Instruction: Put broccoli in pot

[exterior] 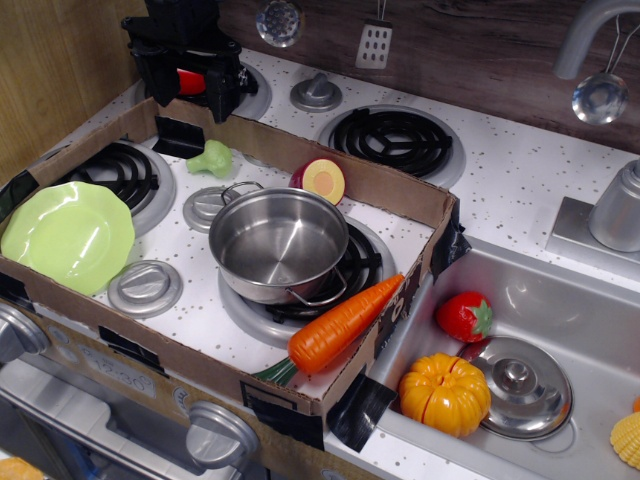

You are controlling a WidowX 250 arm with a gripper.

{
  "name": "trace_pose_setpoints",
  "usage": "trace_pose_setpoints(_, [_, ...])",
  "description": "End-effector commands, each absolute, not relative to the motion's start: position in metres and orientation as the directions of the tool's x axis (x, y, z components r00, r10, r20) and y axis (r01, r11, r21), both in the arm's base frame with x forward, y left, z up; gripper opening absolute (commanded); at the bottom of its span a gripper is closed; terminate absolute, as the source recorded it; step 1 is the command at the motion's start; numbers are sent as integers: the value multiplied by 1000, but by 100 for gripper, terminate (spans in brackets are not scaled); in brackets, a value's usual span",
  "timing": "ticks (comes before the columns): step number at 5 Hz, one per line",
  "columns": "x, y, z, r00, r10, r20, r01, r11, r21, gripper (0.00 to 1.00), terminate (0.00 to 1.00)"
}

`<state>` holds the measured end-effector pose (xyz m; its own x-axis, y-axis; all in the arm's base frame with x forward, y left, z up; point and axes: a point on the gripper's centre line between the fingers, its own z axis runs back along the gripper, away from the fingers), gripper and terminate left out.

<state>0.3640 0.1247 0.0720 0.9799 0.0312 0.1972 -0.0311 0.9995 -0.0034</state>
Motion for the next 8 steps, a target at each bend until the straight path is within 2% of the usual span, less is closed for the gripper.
trace_pose_setpoints(1, [376,126,70,968,24,250,-19,1000,-21,100,0])
trace_pose_setpoints(3, [385,121,43,962,22,271,-7,998,-56,100,0])
trace_pose_setpoints(4, [388,118,31,969,28,247,-8,996,-84,100,0])
trace_pose_setpoints(5, [389,115,15,968,25,252,4,994,-112,0,0])
trace_pose_setpoints(6, [389,113,19,966,17,258,5,996,-86,0,0])
trace_pose_setpoints(8, [391,116,54,950,-41,311,40,999,10,0,0])
